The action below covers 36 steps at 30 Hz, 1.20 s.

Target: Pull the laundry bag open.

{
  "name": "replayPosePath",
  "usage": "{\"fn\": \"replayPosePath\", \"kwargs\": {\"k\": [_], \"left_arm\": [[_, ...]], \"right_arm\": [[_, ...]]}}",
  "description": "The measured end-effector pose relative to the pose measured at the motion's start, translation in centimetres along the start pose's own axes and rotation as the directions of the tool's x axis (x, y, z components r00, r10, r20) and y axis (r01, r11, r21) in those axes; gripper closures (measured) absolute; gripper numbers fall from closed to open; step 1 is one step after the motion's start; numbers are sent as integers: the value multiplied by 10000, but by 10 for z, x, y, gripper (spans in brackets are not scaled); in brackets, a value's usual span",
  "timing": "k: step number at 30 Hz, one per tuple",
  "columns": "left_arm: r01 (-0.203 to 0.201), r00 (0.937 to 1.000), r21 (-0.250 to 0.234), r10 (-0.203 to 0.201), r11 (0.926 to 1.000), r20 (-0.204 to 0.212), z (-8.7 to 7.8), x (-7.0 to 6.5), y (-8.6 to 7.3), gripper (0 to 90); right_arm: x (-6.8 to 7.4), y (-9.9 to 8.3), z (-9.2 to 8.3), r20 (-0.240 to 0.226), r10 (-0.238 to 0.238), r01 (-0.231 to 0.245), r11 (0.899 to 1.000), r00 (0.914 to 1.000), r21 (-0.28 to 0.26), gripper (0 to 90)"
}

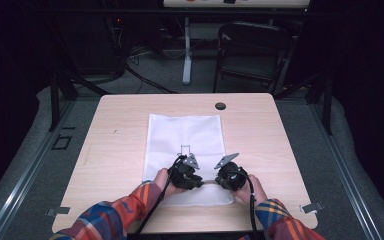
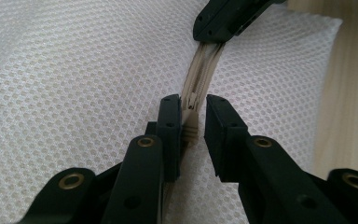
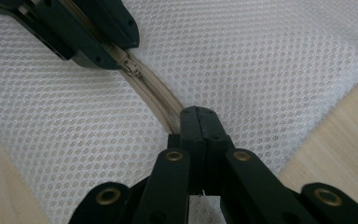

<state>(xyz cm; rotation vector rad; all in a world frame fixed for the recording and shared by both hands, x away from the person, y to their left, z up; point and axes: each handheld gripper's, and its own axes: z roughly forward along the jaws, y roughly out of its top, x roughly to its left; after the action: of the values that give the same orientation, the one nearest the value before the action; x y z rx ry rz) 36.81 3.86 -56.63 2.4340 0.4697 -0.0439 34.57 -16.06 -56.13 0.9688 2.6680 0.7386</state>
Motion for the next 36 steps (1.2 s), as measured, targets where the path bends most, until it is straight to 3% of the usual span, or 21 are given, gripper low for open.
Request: {"fn": "replayPosePath", "kwargs": {"k": [1, 3, 11, 36], "left_arm": [[57, 9998, 61, -56, 10000, -170, 1, 1, 1, 770], [166, 9998, 35, -165, 9999, -61, 2, 2, 1, 787], [-121, 9992, 328, 133, 9994, -384, 2, -3, 5, 815], [323, 9990, 366, -311, 9988, -328, -15, 5, -7, 815]], "right_arm": [[0, 0, 0, -3, 6, -6, 10000, 10000, -2, 900], [0, 0, 0, 7, 53, -53, 10000, 10000, 3, 900], [1, 1, 0, 97, 59, -59, 10000, 9999, 47, 900], [1, 1, 0, -12, 66, -66, 10000, 10000, 60, 900]]}}
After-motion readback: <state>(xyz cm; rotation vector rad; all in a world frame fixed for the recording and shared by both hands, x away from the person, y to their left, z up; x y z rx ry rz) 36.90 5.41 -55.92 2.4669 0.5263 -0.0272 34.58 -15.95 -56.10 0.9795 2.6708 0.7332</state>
